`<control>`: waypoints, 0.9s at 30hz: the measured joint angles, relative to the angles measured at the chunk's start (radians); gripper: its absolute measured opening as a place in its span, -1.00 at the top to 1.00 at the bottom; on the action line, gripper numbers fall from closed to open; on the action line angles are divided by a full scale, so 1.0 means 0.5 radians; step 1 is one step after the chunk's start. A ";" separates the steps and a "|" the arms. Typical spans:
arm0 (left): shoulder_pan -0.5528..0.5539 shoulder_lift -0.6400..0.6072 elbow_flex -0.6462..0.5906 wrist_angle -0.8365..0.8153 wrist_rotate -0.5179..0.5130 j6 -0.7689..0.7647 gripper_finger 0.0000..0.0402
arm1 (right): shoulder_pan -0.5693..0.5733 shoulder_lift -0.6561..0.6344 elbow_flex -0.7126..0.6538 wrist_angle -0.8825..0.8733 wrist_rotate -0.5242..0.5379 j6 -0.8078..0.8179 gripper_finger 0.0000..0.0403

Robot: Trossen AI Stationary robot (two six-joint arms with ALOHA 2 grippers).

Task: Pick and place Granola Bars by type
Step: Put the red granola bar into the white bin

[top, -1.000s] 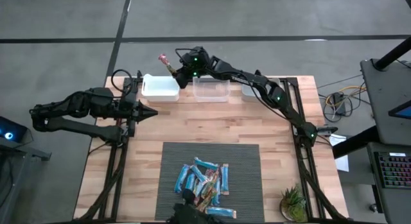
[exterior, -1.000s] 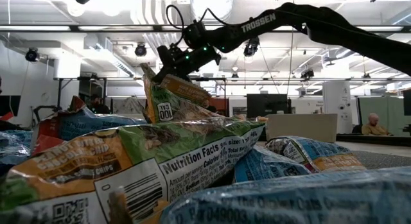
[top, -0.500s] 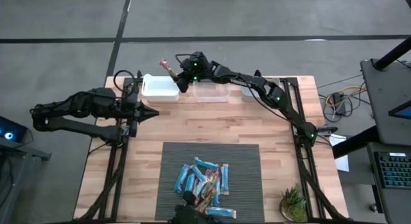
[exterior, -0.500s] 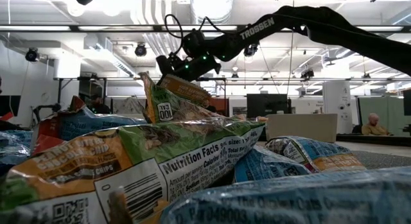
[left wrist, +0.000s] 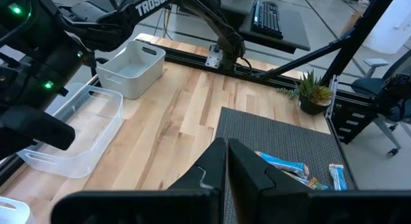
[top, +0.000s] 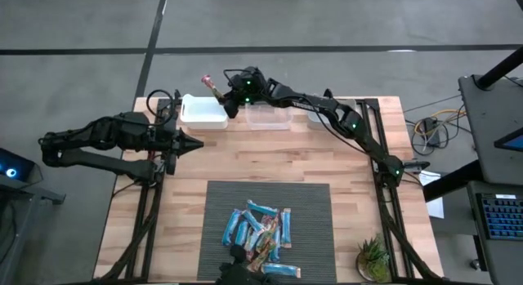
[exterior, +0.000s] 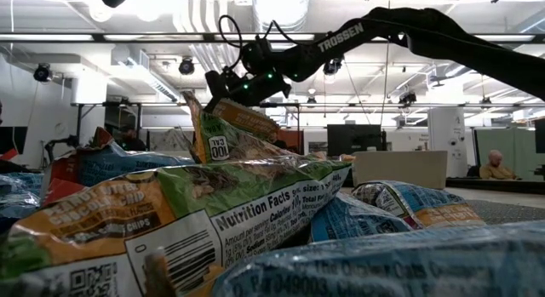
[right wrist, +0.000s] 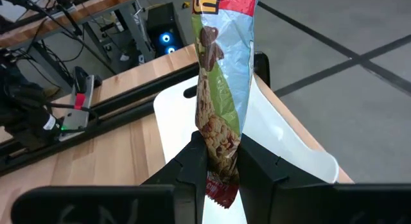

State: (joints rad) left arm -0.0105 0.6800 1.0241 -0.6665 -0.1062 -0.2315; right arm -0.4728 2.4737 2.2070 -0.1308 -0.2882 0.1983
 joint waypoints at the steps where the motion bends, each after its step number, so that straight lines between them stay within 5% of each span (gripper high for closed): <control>1: 0.000 0.000 0.000 0.000 0.000 0.000 1.00 | 0.005 0.000 -0.005 0.005 0.000 -0.001 0.70; 27: 0.000 0.011 0.000 0.003 0.000 0.000 1.00 | 0.052 0.000 -0.013 0.036 0.001 -0.088 0.70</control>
State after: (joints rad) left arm -0.0107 0.6857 1.0241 -0.6651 -0.1062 -0.2317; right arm -0.4469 2.4737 2.2005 -0.1127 -0.2878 0.1543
